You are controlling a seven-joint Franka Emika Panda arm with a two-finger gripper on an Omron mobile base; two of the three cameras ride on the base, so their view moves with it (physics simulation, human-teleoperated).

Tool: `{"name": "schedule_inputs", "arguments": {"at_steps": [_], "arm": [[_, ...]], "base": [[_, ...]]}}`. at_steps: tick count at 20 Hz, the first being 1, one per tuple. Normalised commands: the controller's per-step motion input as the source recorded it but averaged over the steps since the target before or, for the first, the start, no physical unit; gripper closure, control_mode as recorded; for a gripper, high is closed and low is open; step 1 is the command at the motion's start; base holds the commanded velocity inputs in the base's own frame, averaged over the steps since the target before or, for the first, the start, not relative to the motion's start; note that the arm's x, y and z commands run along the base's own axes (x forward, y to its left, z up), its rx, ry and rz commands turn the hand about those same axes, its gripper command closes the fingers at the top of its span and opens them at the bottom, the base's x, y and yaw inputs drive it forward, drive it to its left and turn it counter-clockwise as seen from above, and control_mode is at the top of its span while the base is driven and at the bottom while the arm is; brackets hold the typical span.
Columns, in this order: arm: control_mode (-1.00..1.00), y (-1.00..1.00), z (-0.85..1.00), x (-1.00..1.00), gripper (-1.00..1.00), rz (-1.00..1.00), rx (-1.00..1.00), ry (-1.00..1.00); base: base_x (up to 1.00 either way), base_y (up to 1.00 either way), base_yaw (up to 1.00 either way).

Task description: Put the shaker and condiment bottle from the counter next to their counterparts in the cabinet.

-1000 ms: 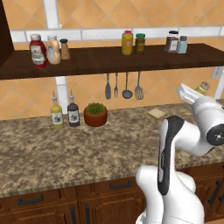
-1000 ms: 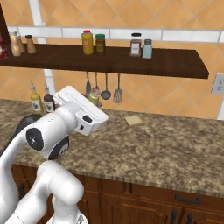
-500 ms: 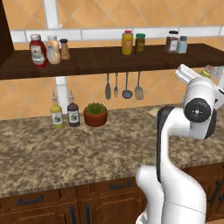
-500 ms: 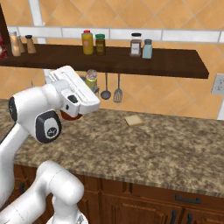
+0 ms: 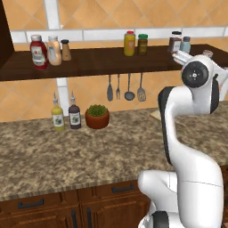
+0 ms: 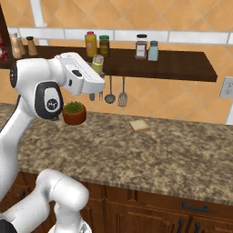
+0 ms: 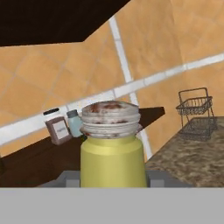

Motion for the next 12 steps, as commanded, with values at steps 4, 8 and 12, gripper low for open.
{"name": "schedule_inputs", "arguments": {"at_steps": [4,8,12], "arm": [[-1.00,0.09,0.04,0.00,1.00,0.00,-0.19,-0.10],[-1.00,0.00,0.01,0.30,1.00,-0.01,-0.11,0.05],[-1.00,-0.06,0.16,0.70,1.00,-0.06,-0.01,0.26]], "base": [[0.00,0.00,0.00],[0.00,0.00,0.00],[0.00,0.00,0.00]]}}
